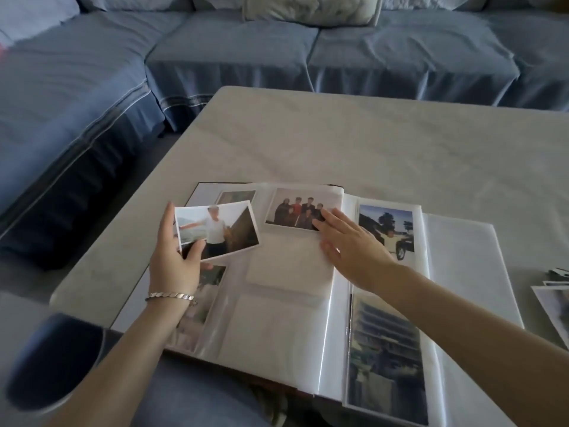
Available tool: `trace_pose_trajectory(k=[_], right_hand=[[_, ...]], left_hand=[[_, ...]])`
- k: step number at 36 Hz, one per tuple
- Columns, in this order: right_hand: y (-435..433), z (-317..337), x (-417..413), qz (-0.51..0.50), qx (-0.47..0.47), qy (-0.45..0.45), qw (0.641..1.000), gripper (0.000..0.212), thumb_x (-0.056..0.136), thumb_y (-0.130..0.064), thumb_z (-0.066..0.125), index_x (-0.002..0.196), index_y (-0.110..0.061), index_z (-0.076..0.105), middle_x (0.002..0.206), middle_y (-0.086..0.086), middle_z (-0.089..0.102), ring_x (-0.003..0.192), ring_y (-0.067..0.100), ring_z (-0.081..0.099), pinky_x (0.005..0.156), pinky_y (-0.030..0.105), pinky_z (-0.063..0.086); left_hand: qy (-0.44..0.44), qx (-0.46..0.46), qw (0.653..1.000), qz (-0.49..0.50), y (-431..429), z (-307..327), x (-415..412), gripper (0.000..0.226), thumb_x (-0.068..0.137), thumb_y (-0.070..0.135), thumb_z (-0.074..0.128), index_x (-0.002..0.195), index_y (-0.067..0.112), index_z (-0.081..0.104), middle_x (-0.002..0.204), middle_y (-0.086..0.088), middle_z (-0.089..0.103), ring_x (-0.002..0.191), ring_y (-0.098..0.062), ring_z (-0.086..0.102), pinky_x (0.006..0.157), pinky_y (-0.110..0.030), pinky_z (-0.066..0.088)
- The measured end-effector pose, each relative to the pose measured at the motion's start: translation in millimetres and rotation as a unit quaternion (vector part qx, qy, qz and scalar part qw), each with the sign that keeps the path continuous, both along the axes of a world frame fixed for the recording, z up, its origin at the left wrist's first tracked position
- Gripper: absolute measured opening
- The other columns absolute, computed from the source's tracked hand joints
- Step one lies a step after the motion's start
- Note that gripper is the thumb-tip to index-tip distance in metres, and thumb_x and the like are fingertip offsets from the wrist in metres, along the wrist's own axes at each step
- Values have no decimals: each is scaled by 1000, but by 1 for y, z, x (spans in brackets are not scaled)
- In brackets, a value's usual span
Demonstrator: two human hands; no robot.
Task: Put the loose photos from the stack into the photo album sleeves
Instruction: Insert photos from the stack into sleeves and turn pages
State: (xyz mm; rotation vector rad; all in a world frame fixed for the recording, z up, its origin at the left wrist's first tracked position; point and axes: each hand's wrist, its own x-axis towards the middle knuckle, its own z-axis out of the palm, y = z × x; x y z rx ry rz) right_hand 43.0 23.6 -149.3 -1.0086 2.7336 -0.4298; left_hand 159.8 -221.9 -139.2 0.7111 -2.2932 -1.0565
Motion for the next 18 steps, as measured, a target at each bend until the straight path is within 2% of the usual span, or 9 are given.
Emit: trace_pose_trajectory(k=[3, 5, 8, 9, 11, 13, 16, 18], right_hand=[[0, -4, 2, 0, 4, 3, 1000, 48, 102, -34, 20, 149, -26, 15, 157, -7, 2, 143, 8, -7, 115, 29, 3], [-1, -6, 2, 0, 6, 4, 1000, 48, 102, -35, 19, 149, -26, 15, 157, -7, 1, 143, 9, -7, 117, 30, 4], [-1, -6, 2, 2, 6, 9, 1000, 48, 102, -35, 19, 149, -26, 16, 157, -7, 1, 144, 9, -7, 114, 27, 0], [-1, -7, 2, 2, 5, 10, 1000, 48, 102, -35, 20, 149, -25, 16, 157, -7, 2, 144, 9, -7, 113, 26, -1], [-1, -7, 2, 1, 3, 8, 1000, 48, 102, -34, 21, 149, -26, 17, 157, -7, 2, 144, 9, -7, 113, 25, -1], [-1, -7, 2, -1, 1, 7, 1000, 48, 102, -34, 22, 149, -27, 17, 157, -7, 2, 144, 9, -6, 114, 25, 0], [-1, -6, 2, -2, 0, 7, 1000, 47, 102, -33, 22, 148, -27, 17, 157, -8, 2, 144, 8, -6, 114, 25, 1], [-1, -7, 2, -2, 0, 5, 1000, 48, 102, -33, 22, 149, -27, 16, 157, -8, 2, 144, 8, -7, 114, 26, 2]], left_hand=[[13, 2, 1000, 20, -9, -9, 3, 75, 84, -5, 61, 147, 13, 25, 146, -8, 39, 128, -25, 45, 86, -7, 36], [27, 5, 999, 32, -14, -14, 5, 75, 84, -5, 61, 147, 15, 25, 146, -8, 40, 127, -24, 45, 87, -7, 36], [40, 39, 998, 34, -18, -20, 5, 78, 84, -6, 60, 147, 21, 24, 144, -8, 42, 126, -25, 48, 92, -20, 40], [43, 44, 998, 35, -19, -22, 5, 78, 84, -7, 60, 147, 21, 24, 144, -9, 43, 126, -26, 48, 90, -17, 41], [47, 45, 997, 36, -21, -26, 4, 77, 84, -9, 60, 147, 19, 24, 142, -13, 44, 124, -26, 49, 76, -2, 43], [46, 46, 997, 32, -22, -29, 4, 77, 83, -10, 60, 146, 16, 25, 140, -16, 44, 122, -26, 49, 68, 6, 40], [26, 52, 998, 15, -25, -34, 4, 79, 83, -9, 61, 147, 16, 22, 142, -14, 43, 124, -28, 49, 72, 5, 38], [16, 72, 997, 4, -25, -35, 5, 79, 83, -9, 61, 147, 16, 22, 143, -12, 41, 125, -26, 47, 76, 0, 41]])
